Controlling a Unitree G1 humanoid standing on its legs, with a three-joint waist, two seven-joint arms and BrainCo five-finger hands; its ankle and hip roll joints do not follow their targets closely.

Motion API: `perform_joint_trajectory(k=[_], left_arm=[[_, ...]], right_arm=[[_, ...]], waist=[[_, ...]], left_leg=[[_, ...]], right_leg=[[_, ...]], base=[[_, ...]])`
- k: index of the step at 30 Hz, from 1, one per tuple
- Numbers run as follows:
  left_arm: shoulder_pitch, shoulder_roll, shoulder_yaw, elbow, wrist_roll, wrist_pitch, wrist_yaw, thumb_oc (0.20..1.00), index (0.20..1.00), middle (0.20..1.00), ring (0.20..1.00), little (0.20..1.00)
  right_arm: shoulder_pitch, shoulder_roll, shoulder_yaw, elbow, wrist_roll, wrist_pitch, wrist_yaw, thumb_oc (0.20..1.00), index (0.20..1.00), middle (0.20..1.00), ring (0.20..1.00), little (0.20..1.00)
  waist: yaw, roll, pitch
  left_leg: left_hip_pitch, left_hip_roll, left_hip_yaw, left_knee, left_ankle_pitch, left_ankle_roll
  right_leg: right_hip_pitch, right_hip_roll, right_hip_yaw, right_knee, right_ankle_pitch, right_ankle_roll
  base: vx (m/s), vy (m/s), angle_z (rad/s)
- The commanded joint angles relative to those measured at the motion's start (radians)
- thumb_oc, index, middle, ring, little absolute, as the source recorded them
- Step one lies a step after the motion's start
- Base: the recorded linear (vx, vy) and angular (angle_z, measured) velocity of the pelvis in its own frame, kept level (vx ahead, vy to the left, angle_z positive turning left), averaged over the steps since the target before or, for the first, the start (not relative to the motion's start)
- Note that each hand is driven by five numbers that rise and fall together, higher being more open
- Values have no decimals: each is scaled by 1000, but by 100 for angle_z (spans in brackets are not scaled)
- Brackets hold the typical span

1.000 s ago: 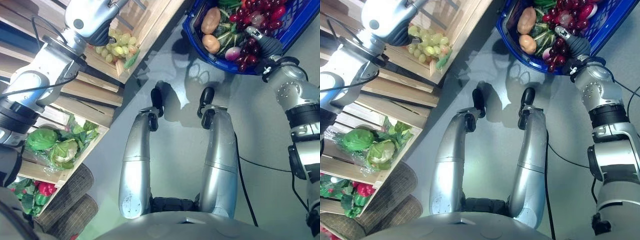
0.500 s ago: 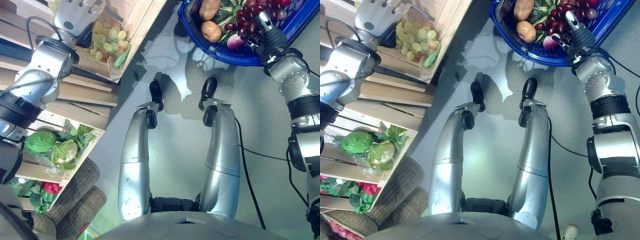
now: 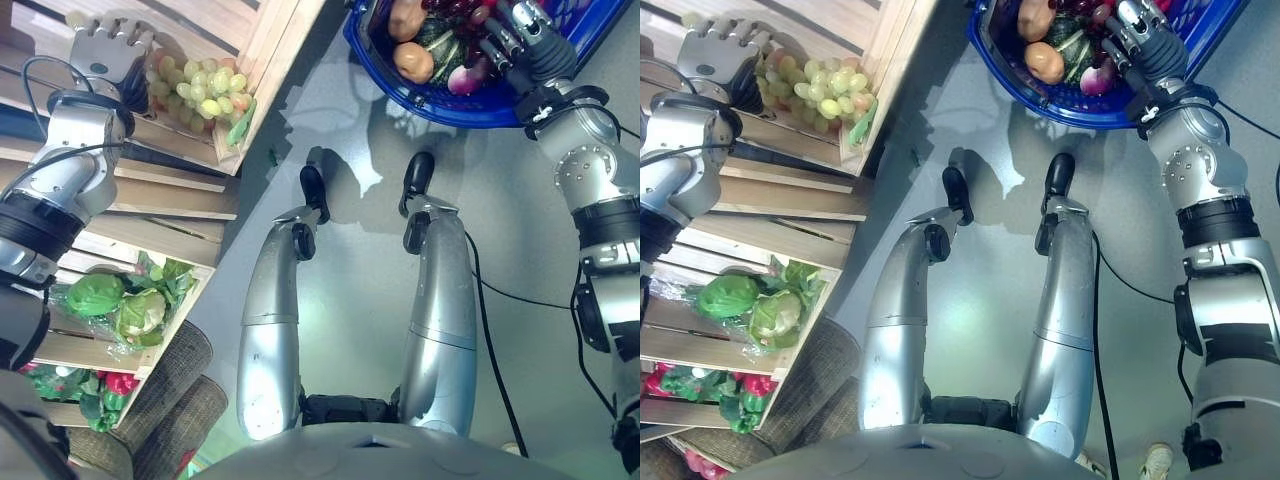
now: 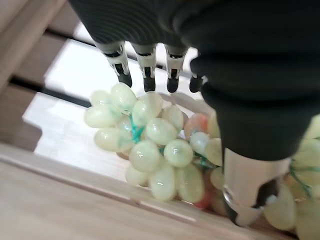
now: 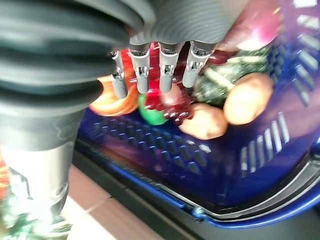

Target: Pick up fruits and vegetables into the basket

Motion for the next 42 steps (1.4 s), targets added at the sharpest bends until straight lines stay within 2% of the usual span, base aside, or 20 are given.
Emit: perform_joint_trajectory(k=[1,8,12,17,20,28,32,37,40,41,42], left_arm=[[128,-89,64,90,-46,40,51,1000,1000,1000,1000,1000],[161,-115,86,149,101,21,108,1000,1000,1000,1000,1000],[177,-134,79,183,294,63,130,1000,1000,1000,1000,1000],[202,-163,70,242,422,109,132,1000,1000,1000,1000,1000],[232,-192,70,285,418,117,149,1000,1000,1000,1000,1000],[298,-273,76,394,402,150,219,1000,1000,1000,1000,1000],[307,-301,82,447,327,151,274,1000,1000,1000,1000,1000],[304,-330,89,488,184,116,336,1000,1000,1000,1000,1000],[306,-336,91,495,176,119,348,1000,1000,1000,1000,1000],[307,-343,92,511,157,116,366,266,266,266,266,266],[309,-348,93,515,168,113,375,200,200,200,200,200]], right_arm=[[67,-62,-35,-135,21,-81,45,1000,1000,1000,1000,1000],[201,-24,-83,-340,19,-154,71,1000,1000,1000,1000,1000],[262,7,-105,-422,3,-199,82,1000,1000,1000,1000,1000],[304,43,-124,-495,2,-247,83,1000,1000,1000,1000,1000],[334,70,-137,-534,25,-273,87,1000,1000,1000,1000,1000],[375,122,-154,-610,38,-290,89,1000,1000,1000,1000,1000],[377,140,-154,-631,39,-295,93,1000,1000,1000,1000,1000],[378,159,-144,-651,16,-298,80,1000,1000,1000,1000,1000],[378,158,-141,-654,16,-300,75,1000,1000,1000,1000,1000],[378,162,-139,-651,9,-307,73,1000,1000,1000,1000,1000],[380,163,-137,-650,4,-314,70,1000,1000,1000,1000,1000]], waist=[[-74,141,-46],[-107,113,-46],[-125,98,-46],[-139,82,-46],[-146,75,-46],[-156,60,-46],[-158,53,-46],[-156,49,-46],[-155,48,-46],[-155,48,-46],[-155,47,-46]], left_leg=[[49,-27,28,-122,-24,17],[43,-20,42,-134,-21,18],[37,-12,51,-132,-24,18],[28,-3,57,-132,-24,15],[24,0,60,-133,-25,15],[11,5,64,-141,-18,14],[6,6,63,-142,-14,12],[5,3,60,-152,-6,9],[6,2,59,-155,-4,7],[6,2,58,-156,-4,6],[7,3,59,-156,-4,6]], right_leg=[[67,49,-32,-30,-75,82],[57,62,-21,-57,-59,89],[51,67,-13,-68,-53,92],[45,69,-10,-80,-45,97],[40,70,-9,-83,-42,99],[29,73,-11,-89,-39,100],[26,74,-14,-89,-38,100],[29,77,-17,-99,-36,99],[31,78,-17,-102,-35,98],[31,76,-17,-103,-36,98],[32,76,-18,-102,-37,97]], base=[[-2,37,-2],[-5,32,-8],[-2,32,-11],[-9,7,-12],[-13,2,-6],[-17,7,-6],[0,0,0],[0,0,0],[0,0,0],[0,0,0],[0,0,0]])
